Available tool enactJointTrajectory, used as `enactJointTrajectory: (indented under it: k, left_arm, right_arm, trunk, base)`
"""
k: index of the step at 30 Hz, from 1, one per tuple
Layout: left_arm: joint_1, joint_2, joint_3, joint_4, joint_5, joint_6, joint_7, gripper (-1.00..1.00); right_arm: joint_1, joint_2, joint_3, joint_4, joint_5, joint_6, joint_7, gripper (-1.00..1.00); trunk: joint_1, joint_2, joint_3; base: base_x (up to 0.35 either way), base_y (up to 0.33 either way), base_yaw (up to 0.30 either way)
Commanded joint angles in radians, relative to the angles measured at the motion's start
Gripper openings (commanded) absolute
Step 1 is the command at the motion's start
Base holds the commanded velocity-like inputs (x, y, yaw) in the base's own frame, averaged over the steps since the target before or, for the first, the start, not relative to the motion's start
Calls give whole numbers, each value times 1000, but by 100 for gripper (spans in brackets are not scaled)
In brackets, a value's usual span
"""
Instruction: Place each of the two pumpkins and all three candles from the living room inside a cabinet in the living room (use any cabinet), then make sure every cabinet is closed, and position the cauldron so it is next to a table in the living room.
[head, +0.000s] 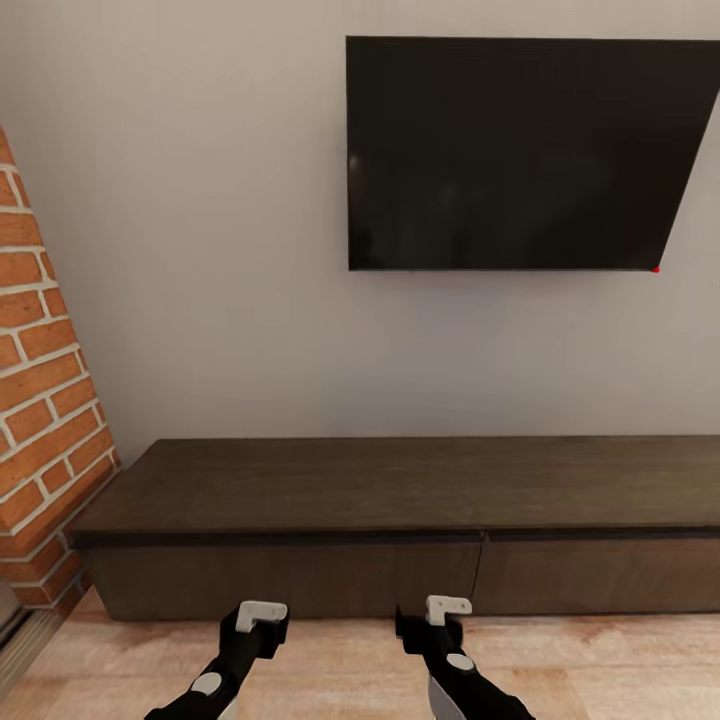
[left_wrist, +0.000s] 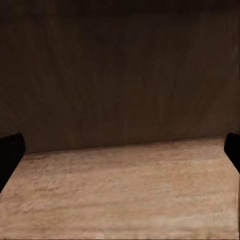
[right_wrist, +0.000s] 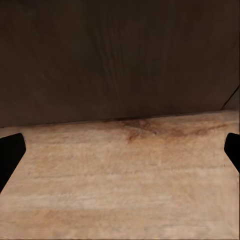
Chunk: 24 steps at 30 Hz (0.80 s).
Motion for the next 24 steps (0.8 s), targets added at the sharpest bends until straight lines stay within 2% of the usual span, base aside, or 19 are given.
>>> enactJointTrajectory:
  k: [1, 2, 4, 10, 12, 19, 24]
  left_arm:
    - [-1, 1, -9, 1, 10, 11, 2, 100]
    - [-1, 1, -8, -1, 11, 36, 2, 100]
    - [-1, 1, -4, -2, 11, 70, 3, 100]
    - [-1, 0, 0, -6, 15, 183, 5, 100]
    - [-1, 1, 2, -7, 18, 243, 5, 100]
    - [-1, 3, 5, -8, 22, 329, 5, 100]
    - [-2, 3, 5, -8, 22, 350, 5, 100]
  right_arm:
    - [-2, 0, 1, -2, -9, 28, -5, 100]
    - [-4, 0, -12, -8, -9, 90, -4, 100]
    - [-6, 0, -23, -24, -8, 163, -5, 100]
    - [-9, -1, -33, -90, -8, 328, -6, 100]
    - [-8, -1, -35, -130, -7, 388, -6, 100]
    - [-6, -1, -36, -162, -8, 430, -6, 100]
    - [-6, 0, -36, -165, -8, 432, -4, 100]
  trunk:
    - [-4, 7, 2]
    - [-8, 14, 5]
    - [-16, 28, 12]
    - [-39, 70, 30]
    - [-46, 84, 37]
    - [-73, 133, 59]
    - [-92, 168, 74]
  base:
    - [0, 0, 0]
    - [0, 0, 0]
    - [0, 0, 0]
    - [0, 0, 0]
    - [0, 0, 0]
    - [0, 0, 0]
    - [0, 0, 0]
